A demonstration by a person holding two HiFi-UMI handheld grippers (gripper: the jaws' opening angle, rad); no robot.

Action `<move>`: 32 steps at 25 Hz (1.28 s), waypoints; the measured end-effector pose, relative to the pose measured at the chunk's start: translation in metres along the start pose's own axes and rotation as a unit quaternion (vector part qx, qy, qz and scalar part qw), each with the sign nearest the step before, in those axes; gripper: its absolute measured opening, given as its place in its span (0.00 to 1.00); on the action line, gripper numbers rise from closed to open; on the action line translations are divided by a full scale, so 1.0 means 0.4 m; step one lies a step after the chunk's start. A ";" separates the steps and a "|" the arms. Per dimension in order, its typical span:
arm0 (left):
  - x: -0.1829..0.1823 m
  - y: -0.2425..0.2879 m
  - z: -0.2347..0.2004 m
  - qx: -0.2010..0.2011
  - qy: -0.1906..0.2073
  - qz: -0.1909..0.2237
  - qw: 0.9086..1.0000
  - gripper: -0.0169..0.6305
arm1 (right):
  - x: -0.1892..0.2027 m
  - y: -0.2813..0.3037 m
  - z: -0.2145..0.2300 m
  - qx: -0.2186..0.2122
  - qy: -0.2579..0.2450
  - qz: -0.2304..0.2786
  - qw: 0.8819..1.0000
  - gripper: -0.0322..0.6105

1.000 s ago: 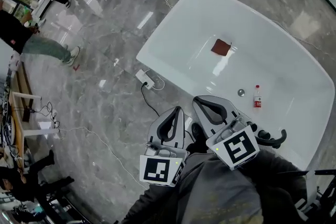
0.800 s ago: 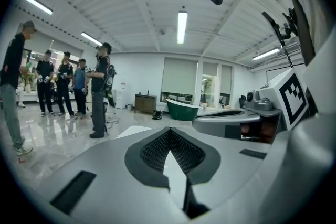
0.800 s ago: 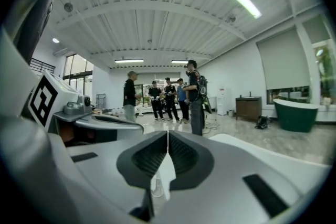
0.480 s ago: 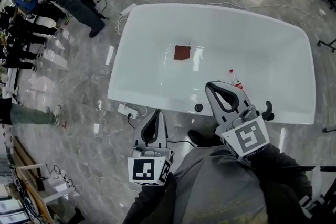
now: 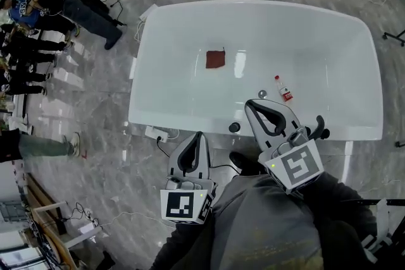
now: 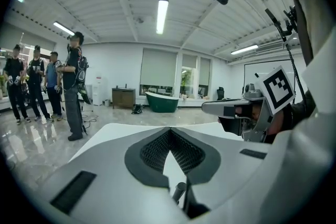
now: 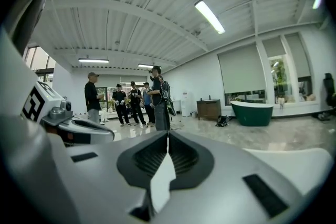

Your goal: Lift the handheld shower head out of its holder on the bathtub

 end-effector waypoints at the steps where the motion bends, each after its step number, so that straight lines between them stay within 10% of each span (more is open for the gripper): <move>1: 0.003 0.002 0.006 -0.003 0.001 -0.003 1.000 0.03 | 0.004 -0.002 0.005 -0.003 0.002 0.001 1.000 0.06; 20: -0.046 0.092 0.120 -0.040 -0.003 -0.026 0.999 0.03 | 0.003 -0.006 0.128 -0.055 0.026 -0.008 0.998 0.06; 32: -0.028 0.029 0.063 -0.088 -0.019 -0.002 0.996 0.03 | 0.007 0.067 0.013 -0.125 0.007 -0.014 0.992 0.06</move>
Point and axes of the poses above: the fingertips, and each gripper's own axes: y forward along the fingers, z to its right, x out of its underside, the point moved 9 cm from there along -y, backward along the fingers, and after that the axes turned 8 degrees about x, right-handed, at the moved point
